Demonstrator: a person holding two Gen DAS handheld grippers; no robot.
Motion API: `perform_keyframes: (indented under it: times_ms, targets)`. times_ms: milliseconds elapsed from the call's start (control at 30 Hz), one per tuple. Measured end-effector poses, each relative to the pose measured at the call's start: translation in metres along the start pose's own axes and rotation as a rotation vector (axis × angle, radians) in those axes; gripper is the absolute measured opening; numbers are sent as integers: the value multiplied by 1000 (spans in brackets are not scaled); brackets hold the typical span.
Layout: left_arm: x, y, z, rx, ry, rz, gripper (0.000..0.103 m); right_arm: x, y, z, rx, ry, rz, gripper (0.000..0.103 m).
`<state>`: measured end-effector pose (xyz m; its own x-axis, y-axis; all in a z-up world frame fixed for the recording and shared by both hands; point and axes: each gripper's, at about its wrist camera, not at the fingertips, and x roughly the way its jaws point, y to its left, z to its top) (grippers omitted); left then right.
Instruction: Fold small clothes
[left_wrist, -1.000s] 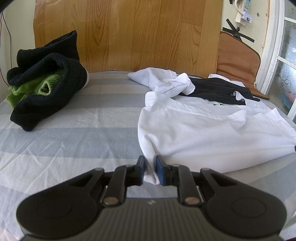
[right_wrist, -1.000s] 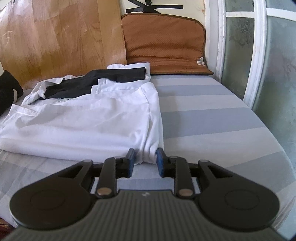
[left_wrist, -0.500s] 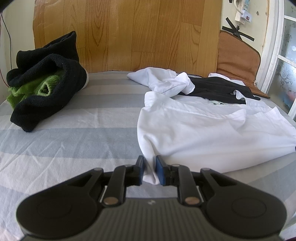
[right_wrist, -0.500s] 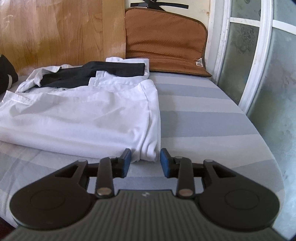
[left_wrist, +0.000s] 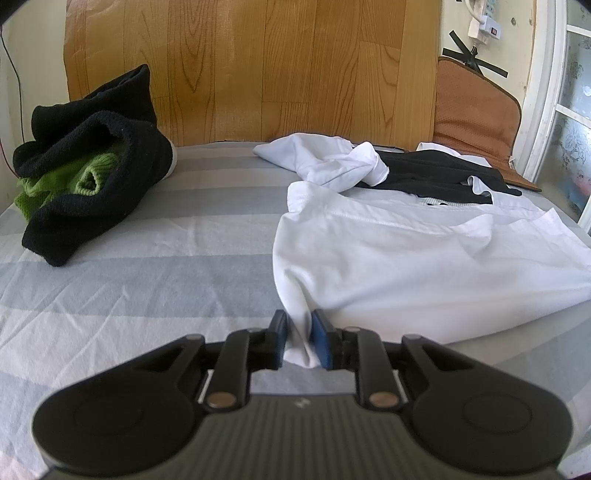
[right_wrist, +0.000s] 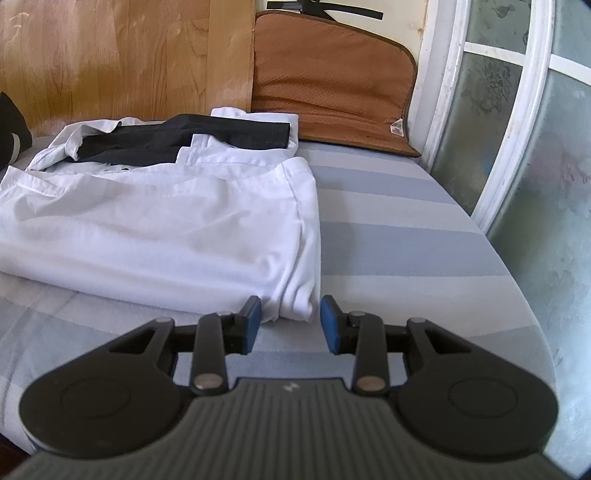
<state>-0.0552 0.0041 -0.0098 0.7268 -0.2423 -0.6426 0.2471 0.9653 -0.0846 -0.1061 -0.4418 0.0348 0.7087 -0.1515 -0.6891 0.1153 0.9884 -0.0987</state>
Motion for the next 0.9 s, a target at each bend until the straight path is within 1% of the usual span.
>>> perform_keyframes:
  times_ms: [433, 800, 867, 900]
  targets:
    - [0, 0, -1, 0, -3, 0, 17, 0, 1, 0, -2, 2, -8, 40]
    - [0, 0, -1, 0, -4, -6, 18, 1, -2, 0, 3, 4, -19, 49]
    - [0, 2, 0, -2, 1, -9, 21, 0, -1, 0, 1, 5, -20, 49]
    - [-1, 3, 1, -3, 4, -5, 28, 0, -2, 1, 0, 5, -19, 49]
